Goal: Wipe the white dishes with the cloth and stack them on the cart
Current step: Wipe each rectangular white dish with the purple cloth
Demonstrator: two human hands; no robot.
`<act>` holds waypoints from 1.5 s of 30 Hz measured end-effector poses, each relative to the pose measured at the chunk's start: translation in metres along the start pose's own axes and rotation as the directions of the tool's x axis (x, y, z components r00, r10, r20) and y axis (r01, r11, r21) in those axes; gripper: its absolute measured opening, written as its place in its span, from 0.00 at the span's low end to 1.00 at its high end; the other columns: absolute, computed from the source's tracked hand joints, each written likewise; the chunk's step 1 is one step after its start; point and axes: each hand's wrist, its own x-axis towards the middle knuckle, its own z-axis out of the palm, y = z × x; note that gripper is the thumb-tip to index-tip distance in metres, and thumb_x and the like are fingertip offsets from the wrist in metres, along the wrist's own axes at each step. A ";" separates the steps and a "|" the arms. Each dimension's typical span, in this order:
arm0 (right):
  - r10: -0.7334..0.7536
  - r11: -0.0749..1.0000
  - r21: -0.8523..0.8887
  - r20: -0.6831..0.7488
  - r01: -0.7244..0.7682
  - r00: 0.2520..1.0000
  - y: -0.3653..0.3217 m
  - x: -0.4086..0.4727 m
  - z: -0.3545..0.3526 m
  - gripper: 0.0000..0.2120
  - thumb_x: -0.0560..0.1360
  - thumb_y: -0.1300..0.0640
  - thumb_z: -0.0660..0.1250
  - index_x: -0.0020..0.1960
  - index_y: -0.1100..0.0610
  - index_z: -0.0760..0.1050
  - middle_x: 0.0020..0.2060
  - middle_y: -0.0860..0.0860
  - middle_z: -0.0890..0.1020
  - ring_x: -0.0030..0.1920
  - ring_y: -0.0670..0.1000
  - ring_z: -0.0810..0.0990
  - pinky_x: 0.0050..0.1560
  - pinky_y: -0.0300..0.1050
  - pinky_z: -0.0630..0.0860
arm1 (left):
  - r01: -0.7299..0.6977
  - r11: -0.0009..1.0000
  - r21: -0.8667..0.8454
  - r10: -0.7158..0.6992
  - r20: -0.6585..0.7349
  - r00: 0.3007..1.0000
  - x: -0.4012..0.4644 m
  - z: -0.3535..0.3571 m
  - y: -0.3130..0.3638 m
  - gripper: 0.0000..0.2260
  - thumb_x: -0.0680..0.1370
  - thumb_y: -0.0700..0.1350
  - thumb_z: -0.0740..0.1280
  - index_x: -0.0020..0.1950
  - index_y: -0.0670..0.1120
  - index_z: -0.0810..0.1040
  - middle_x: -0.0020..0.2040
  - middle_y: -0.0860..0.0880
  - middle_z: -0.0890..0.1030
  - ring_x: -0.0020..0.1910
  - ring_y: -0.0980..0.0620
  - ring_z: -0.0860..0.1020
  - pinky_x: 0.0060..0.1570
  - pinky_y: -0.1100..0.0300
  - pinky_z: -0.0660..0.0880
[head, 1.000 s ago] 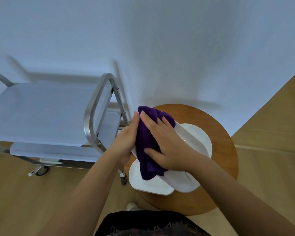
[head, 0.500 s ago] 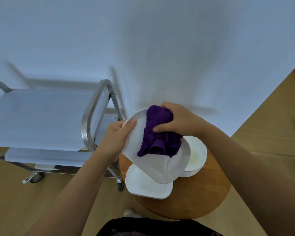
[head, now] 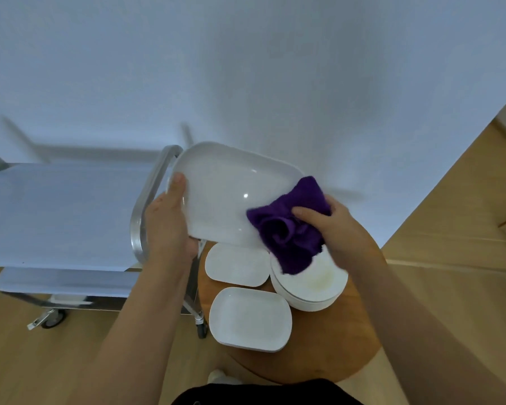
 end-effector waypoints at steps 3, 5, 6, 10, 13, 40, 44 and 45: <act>0.132 0.942 0.333 -0.251 -0.043 0.959 0.017 -0.006 0.034 0.17 0.69 0.58 0.73 0.56 0.55 0.75 0.46 0.51 0.83 0.44 0.51 0.83 0.34 0.40 0.78 | 0.010 0.993 -0.116 -0.019 -0.082 0.996 -0.002 0.016 -0.008 0.13 0.78 0.53 0.66 0.33 0.58 0.83 0.34 0.58 0.84 0.35 0.57 0.83 0.41 0.53 0.81; 0.213 0.839 0.544 -0.311 -0.011 0.926 0.016 -0.003 0.047 0.19 0.70 0.59 0.73 0.59 0.55 0.74 0.49 0.52 0.83 0.46 0.52 0.83 0.34 0.43 0.79 | 0.059 0.983 -0.176 -0.086 -0.150 0.985 -0.011 0.027 -0.021 0.08 0.77 0.56 0.67 0.40 0.56 0.81 0.38 0.56 0.84 0.40 0.54 0.84 0.40 0.54 0.81; 0.240 0.791 0.612 -0.317 0.004 0.918 0.014 -0.003 0.054 0.19 0.70 0.59 0.72 0.60 0.56 0.73 0.49 0.52 0.83 0.46 0.52 0.83 0.34 0.42 0.79 | 0.096 0.979 -0.182 -0.130 -0.180 0.975 -0.018 0.032 -0.029 0.08 0.77 0.58 0.66 0.43 0.56 0.78 0.40 0.56 0.84 0.42 0.53 0.83 0.40 0.55 0.81; 0.293 0.806 0.582 -0.236 -0.107 0.926 0.027 -0.011 0.083 0.17 0.70 0.60 0.72 0.58 0.57 0.76 0.48 0.54 0.84 0.46 0.53 0.83 0.37 0.42 0.79 | 0.198 0.955 -0.222 -0.234 -0.148 0.961 -0.032 0.041 -0.052 0.15 0.78 0.61 0.59 0.53 0.51 0.76 0.43 0.49 0.84 0.37 0.52 0.84 0.32 0.59 0.79; 0.222 0.898 0.401 -0.057 -0.181 0.973 0.030 -0.014 0.069 0.14 0.70 0.60 0.73 0.54 0.57 0.78 0.47 0.55 0.84 0.47 0.56 0.83 0.44 0.46 0.80 | 0.213 0.961 -0.178 -0.236 -0.116 0.965 -0.013 0.025 -0.045 0.16 0.78 0.61 0.60 0.53 0.50 0.77 0.39 0.50 0.86 0.39 0.49 0.85 0.35 0.55 0.80; -0.439 0.085 -0.799 0.506 0.595 0.742 0.037 -0.053 0.058 0.27 0.64 0.56 0.76 0.59 0.55 0.70 0.63 0.55 0.76 0.56 0.56 0.78 0.49 0.48 0.76 | 0.490 0.872 0.006 -0.464 0.331 0.822 -0.050 0.002 -0.037 0.28 0.74 0.61 0.61 0.67 0.44 0.73 0.61 0.39 0.79 0.60 0.41 0.78 0.65 0.44 0.71; -0.787 0.160 -0.750 0.295 0.641 0.542 0.046 -0.056 0.061 0.21 0.65 0.57 0.75 0.53 0.59 0.71 0.44 0.57 0.84 0.39 0.54 0.83 0.39 0.41 0.78 | 0.324 0.920 0.222 -0.392 0.489 0.779 -0.048 0.004 -0.019 0.35 0.68 0.66 0.61 0.67 0.45 0.73 0.60 0.41 0.80 0.60 0.43 0.79 0.62 0.50 0.74; -0.812 0.192 -0.728 0.258 0.659 0.523 0.045 -0.054 0.060 0.23 0.64 0.57 0.74 0.54 0.58 0.69 0.42 0.56 0.84 0.38 0.52 0.83 0.39 0.38 0.77 | 0.272 0.922 0.274 -0.380 0.520 0.765 -0.045 0.002 -0.013 0.36 0.69 0.69 0.60 0.67 0.45 0.74 0.59 0.42 0.81 0.59 0.44 0.79 0.61 0.52 0.75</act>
